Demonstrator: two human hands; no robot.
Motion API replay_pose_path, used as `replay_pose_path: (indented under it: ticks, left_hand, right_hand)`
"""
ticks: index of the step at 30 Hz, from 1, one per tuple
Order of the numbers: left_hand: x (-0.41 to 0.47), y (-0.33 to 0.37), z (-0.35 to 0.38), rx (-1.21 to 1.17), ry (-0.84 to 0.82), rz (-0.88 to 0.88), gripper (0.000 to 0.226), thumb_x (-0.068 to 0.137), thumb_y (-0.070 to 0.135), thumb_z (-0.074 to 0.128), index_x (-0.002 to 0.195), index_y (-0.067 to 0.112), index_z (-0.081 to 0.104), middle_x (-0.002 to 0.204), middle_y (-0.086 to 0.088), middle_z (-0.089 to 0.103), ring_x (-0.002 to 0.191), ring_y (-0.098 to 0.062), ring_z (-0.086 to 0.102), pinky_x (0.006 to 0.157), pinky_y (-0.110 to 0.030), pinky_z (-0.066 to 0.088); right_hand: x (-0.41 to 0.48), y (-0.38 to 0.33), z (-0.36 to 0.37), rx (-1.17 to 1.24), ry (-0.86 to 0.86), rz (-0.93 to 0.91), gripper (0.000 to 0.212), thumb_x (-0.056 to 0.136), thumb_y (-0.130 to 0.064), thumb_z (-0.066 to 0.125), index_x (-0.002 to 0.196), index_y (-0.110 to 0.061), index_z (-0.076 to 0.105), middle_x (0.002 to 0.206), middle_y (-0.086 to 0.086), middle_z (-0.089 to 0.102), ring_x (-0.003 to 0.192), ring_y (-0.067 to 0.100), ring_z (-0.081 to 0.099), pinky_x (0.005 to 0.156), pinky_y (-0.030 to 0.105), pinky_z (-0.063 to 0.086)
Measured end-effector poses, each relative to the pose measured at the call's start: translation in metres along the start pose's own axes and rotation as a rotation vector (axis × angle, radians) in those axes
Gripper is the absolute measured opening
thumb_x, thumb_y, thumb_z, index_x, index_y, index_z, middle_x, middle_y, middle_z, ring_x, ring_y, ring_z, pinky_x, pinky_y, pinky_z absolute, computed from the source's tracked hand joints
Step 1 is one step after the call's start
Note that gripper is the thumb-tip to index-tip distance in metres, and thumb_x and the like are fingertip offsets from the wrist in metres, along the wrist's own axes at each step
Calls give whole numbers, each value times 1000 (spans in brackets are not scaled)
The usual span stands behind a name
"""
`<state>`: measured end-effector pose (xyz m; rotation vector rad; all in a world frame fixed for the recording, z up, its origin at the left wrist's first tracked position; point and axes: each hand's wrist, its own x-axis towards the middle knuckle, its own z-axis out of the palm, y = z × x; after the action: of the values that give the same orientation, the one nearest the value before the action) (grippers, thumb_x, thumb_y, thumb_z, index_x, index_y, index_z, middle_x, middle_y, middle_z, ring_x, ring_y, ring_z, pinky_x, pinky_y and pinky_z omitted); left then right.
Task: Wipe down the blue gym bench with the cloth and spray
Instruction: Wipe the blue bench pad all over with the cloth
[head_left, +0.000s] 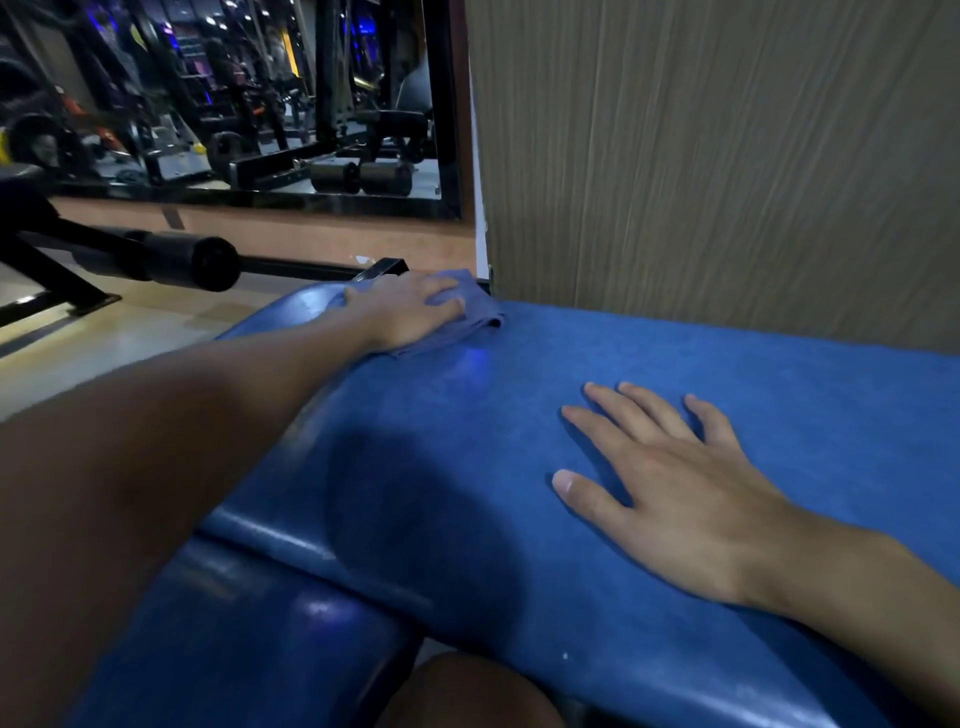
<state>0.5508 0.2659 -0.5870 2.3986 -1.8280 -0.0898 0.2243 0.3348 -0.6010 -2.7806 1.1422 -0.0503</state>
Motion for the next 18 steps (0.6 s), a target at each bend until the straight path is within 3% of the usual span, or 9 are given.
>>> replay_pose_path:
  ticks: [3, 7, 11, 15, 18]
  left_hand:
    - [4, 3, 2, 41, -3, -59, 62, 87, 68, 23, 145, 48, 34, 153, 5, 37, 140, -31, 31, 101, -73, 22]
    - [-42, 15, 6, 80, 2, 28, 78, 76, 78, 12, 146, 49, 31, 158, 8, 30, 146, -22, 23, 108, -70, 19]
    - [-127, 41, 9, 137, -68, 220, 83, 69, 80, 4, 148, 57, 13, 164, 13, 11, 151, -13, 6, 117, -62, 8]
    - [-191, 44, 11, 197, -101, 490, 66, 78, 82, 5, 141, 67, -10, 164, 19, -8, 152, -14, -6, 117, -56, 1]
    - [-184, 36, 9, 183, -116, 524, 67, 81, 79, 13, 144, 64, -3, 164, 20, -6, 151, -12, -5, 119, -53, 2]
  right_hand:
    - [0, -1, 0, 9, -4, 2, 85, 72, -77, -7, 149, -41, 5, 161, -17, -7, 146, 5, -17, 118, 51, -6]
    - [0, -2, -2, 27, -17, 12, 77, 81, -73, 4, 150, -40, 8, 162, -14, -5, 147, 7, -14, 118, 52, -6]
    - [-3, -3, -3, 40, -5, 7, 71, 87, -69, 11, 151, -38, 13, 162, -13, 0, 148, 9, -9, 118, 51, -4]
    - [-2, -3, -8, 77, 29, 31, 66, 91, -64, 18, 151, -35, 20, 161, -14, 12, 148, 7, 2, 119, 50, 0]
    - [6, -8, -11, 98, 54, 33, 70, 90, -65, 17, 151, -32, 21, 160, -13, 18, 148, 8, 5, 119, 50, 1]
